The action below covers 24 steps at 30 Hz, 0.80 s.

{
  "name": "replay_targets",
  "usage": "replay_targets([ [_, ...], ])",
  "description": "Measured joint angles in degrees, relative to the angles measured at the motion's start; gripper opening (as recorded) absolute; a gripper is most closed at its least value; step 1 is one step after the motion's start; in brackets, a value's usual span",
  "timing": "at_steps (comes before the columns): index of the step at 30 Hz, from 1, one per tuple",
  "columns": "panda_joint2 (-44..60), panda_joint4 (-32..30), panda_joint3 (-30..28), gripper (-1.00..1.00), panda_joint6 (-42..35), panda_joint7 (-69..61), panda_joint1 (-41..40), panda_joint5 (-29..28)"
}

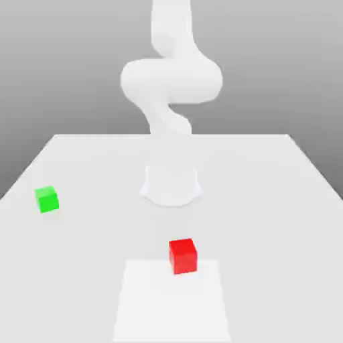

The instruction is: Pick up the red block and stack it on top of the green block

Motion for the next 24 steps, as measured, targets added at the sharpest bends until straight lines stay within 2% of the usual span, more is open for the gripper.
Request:
replay_targets([
  [13, 21.2, -25.1, -0.4, 0.0, 18.0, -5.4, 2.9, -0.2],
  [17, 31.8, -32.8, -0.6, 0.0, 26.5, -7.4, 4.1, -0.2],
  [24, 50.2, -33.0, -0.2, 0.0, 41.6, -8.4, 4.2, 0.4],
])
